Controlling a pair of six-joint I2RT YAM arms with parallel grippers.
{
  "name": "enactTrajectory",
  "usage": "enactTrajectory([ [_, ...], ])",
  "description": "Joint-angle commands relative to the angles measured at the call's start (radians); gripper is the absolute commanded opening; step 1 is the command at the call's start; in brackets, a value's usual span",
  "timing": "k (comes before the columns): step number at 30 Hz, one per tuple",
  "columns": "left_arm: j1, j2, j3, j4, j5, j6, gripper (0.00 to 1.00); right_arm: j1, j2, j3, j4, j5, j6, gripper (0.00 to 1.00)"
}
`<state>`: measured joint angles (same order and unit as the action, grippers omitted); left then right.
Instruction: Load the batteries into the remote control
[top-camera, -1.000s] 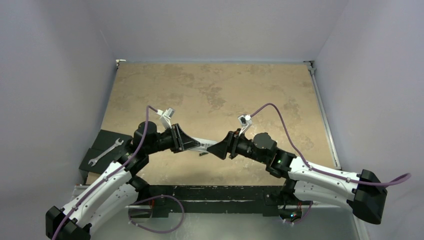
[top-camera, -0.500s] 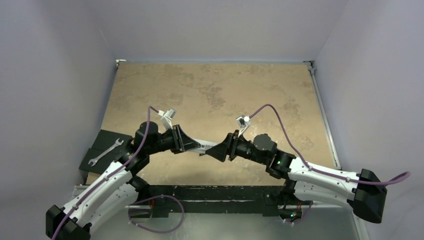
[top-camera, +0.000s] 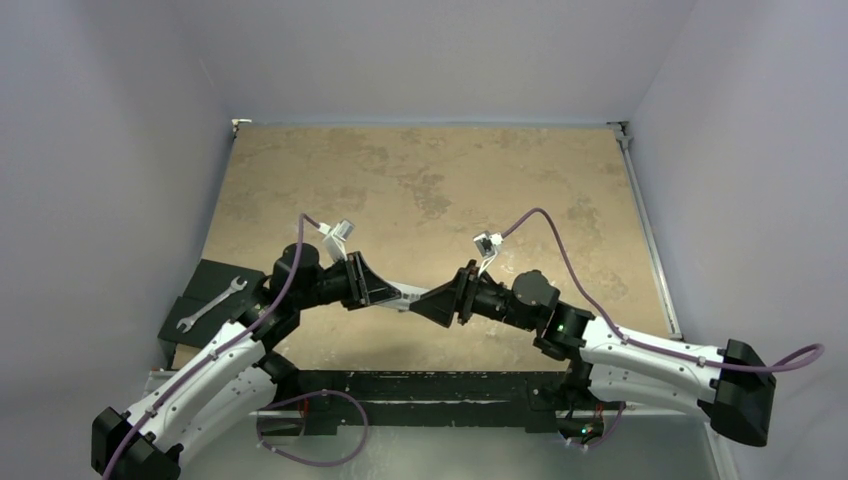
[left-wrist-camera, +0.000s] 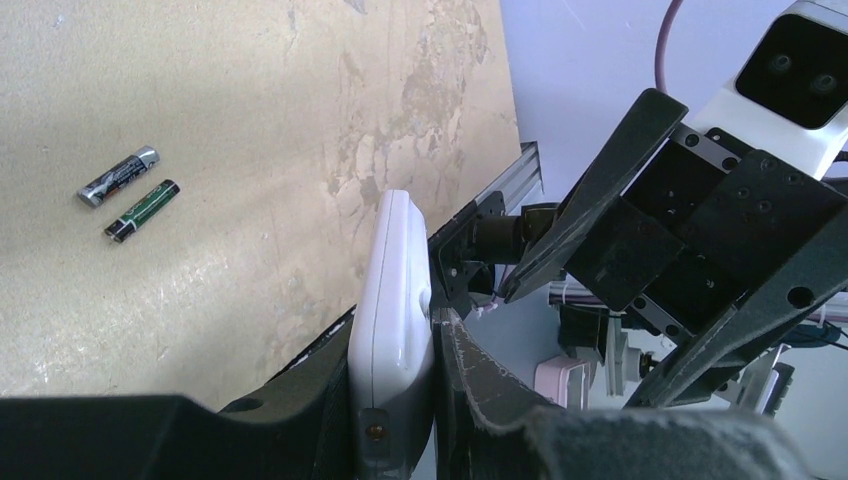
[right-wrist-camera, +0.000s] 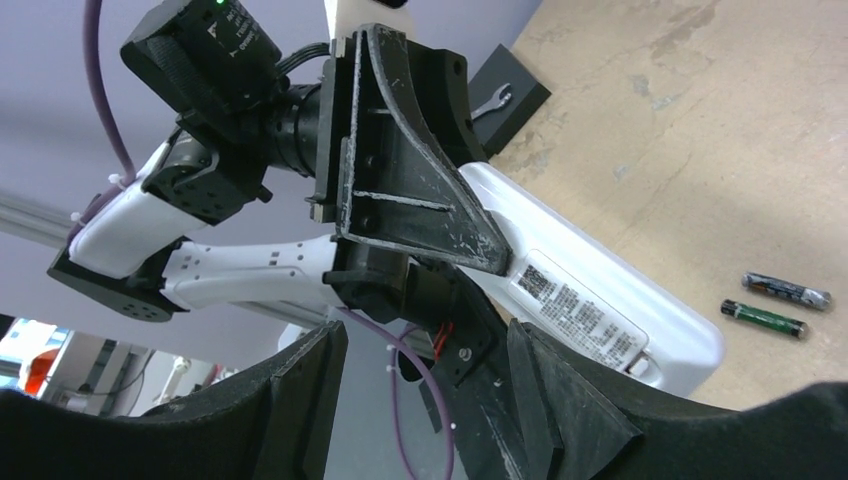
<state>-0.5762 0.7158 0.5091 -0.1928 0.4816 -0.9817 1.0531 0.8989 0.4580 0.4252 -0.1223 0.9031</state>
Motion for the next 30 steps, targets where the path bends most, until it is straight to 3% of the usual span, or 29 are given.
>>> enactTrajectory([
  [1,-0.002,-0.004,0.051,0.013,-0.002,0.023,0.00,0.004,-0.044,0.026,-0.080,0.070,-0.014,0.68],
  [9,-0.002,-0.010,0.060,0.001,0.007,0.024,0.00,0.004,-0.086,0.033,-0.209,0.119,-0.022,0.69],
  [30,-0.002,0.002,0.072,0.000,0.008,0.024,0.00,0.016,0.005,0.099,-0.238,0.160,-0.036,0.68],
])
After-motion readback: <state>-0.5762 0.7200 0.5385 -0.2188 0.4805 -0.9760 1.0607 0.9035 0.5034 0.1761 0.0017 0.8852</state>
